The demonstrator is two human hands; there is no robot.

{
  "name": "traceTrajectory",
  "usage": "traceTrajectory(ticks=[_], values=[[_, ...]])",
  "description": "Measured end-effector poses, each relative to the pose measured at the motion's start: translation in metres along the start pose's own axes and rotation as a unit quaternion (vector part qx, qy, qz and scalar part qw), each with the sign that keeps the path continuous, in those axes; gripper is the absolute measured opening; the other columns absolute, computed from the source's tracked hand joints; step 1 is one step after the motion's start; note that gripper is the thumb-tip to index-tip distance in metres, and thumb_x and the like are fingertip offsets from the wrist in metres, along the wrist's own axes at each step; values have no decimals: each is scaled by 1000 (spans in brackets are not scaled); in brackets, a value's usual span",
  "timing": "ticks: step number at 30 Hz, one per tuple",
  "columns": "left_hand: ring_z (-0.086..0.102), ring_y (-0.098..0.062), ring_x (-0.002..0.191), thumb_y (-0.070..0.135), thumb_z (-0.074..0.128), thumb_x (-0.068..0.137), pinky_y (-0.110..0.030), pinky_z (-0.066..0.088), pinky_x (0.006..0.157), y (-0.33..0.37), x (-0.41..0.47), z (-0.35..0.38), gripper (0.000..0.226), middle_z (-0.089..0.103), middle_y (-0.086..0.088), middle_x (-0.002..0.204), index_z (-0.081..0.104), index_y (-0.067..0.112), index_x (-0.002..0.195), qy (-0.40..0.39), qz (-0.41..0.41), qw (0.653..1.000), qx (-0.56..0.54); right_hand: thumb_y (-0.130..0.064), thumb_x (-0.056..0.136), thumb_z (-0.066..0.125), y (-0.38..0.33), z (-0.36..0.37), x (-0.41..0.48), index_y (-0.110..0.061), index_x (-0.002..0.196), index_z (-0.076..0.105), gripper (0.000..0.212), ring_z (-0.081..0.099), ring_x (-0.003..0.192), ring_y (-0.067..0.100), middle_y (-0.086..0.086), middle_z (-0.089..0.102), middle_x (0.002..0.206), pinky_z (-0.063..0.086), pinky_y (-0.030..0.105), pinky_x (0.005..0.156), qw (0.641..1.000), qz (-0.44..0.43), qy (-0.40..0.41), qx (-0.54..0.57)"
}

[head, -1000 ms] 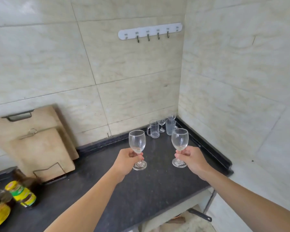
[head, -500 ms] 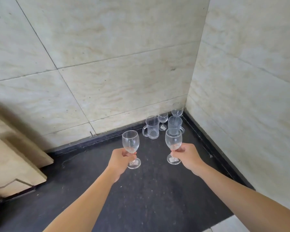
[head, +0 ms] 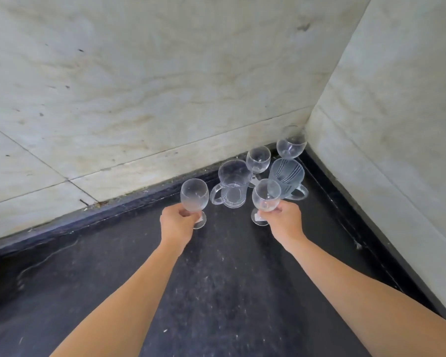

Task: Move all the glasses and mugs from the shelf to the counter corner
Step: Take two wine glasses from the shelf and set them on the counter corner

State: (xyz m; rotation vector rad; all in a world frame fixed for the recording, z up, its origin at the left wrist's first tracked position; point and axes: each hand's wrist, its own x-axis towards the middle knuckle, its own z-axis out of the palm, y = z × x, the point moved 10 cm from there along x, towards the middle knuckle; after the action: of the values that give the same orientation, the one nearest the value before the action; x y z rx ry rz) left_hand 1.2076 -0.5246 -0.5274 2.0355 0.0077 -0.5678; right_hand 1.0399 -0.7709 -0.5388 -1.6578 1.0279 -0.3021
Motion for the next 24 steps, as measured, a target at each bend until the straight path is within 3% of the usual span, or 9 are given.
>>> traceTrajectory(ticks=[3,5,9,15,17,19,21,24], values=[[55,-15,60,8,75,72,-25,43,56,-2,21,10,11,72,-9,69,71,15,64,7,7,1000,-7,3,65,79,3,7,12,-31,57,69,36,62,60,-6,-18,68,57,48,20,63,999,-19,26,0],[53,-15,61,8,74,72,-27,42,57,-2,32,15,8,71,-9,67,71,10,65,7,11,1000,-10,2,66,80,1,12,17,-31,65,71,34,63,63,-9,-20,67,63,47,13,63,999,-36,35,-7],[50,-15,61,9,75,71,-28,41,57,-2,48,19,11,66,-5,62,69,5,64,17,21,1000,-11,-3,67,83,3,18,24,-14,79,77,18,60,63,-16,-16,67,68,44,6,62,997,-57,60,-1],[52,-13,59,9,77,72,-27,42,57,2,61,23,23,65,0,60,64,21,56,22,39,999,-7,-1,69,79,10,20,29,-24,79,73,26,66,76,-2,-17,70,75,52,26,75,997,-50,64,12],[58,-14,65,10,78,73,-28,45,63,4,62,23,19,68,1,68,65,22,64,22,50,999,3,-3,71,79,8,20,29,-19,80,72,19,70,82,15,-6,73,79,56,37,80,996,-51,69,-6],[62,-16,80,13,79,74,-31,48,74,6,57,21,16,70,0,86,69,18,85,18,63,998,16,-6,73,79,4,20,24,-10,89,70,18,68,91,26,5,73,89,54,39,85,996,-52,64,-18],[60,-17,92,15,77,77,-30,48,83,5,46,13,31,67,-1,100,68,13,106,21,71,997,36,-11,76,79,-1,17,14,-12,101,68,27,65,97,19,2,70,99,51,29,87,996,-61,58,-41],[63,-20,95,9,67,83,-32,50,89,-1,20,-4,26,69,-6,100,68,10,109,18,63,996,65,-12,82,72,-2,1,-12,-11,116,64,35,63,101,17,4,68,111,51,33,90,990,-47,70,-111]])
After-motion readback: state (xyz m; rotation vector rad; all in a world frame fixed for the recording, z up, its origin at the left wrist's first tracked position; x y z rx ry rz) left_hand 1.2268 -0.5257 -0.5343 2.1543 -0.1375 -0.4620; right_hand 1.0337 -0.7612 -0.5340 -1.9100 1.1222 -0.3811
